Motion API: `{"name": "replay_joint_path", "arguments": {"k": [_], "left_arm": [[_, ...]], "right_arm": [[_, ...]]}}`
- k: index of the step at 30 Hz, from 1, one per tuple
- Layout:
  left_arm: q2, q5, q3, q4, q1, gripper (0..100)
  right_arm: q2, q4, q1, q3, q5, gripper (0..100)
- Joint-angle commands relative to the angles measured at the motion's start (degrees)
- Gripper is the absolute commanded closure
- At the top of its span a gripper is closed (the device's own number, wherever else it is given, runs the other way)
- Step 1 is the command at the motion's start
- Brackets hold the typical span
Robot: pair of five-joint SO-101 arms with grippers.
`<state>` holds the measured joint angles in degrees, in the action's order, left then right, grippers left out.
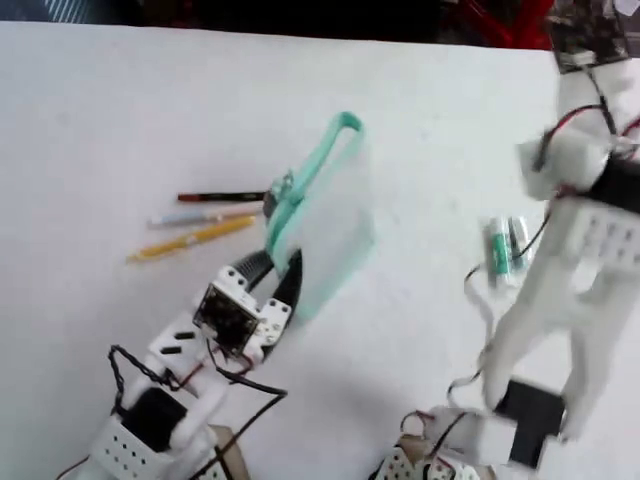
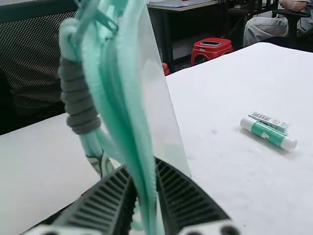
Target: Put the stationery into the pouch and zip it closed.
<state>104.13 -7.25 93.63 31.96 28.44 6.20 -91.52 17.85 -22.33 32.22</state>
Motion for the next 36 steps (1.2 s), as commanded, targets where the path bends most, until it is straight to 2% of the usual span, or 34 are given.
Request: {"name": "replay_joint_path", "arguments": {"k": [1, 6, 12, 15, 18, 23, 27, 31, 36], "left_arm": [[0.57, -3.25, -0.44, 0.18, -2.15, 98], [0.31, -4.04, -0.97, 1.93, -3.38, 98], [0.13, -3.87, -10.02, 11.87, -3.03, 98], [-0.4, -3.96, -12.4, 15.12, -2.86, 98], [-5.67, -4.04, -13.89, 14.42, -2.77, 97], [-25.45, -4.13, -22.95, 12.04, 0.57, 98], [-37.76, -3.87, -25.49, 7.82, 1.19, 98], [-37.14, -3.87, -24.44, 7.56, 1.19, 98], [-28.0, -4.31, -18.29, 6.95, 1.1, 97]], "right_arm": [[-8.48, 3.65, 4.0, 2.64, 4.75, 84.4], [-20.35, 6.64, 6.29, 2.55, 5.45, 85.0], [-32.4, 12.35, 7.87, 2.55, 5.54, 85.0], [-36.0, 12.53, 6.81, 2.55, 8.0, 85.0], [-35.82, 11.74, 5.76, 2.55, 8.53, 85.0], [-30.73, 5.41, 2.86, 2.99, 8.62, 85.0], [-29.14, 2.15, -0.84, 3.08, 8.53, 85.0], [-29.32, 4.97, -1.89, 3.6, 5.19, 85.0], [-32.13, 9.8, -3.82, 7.65, 4.57, 85.0]]}}
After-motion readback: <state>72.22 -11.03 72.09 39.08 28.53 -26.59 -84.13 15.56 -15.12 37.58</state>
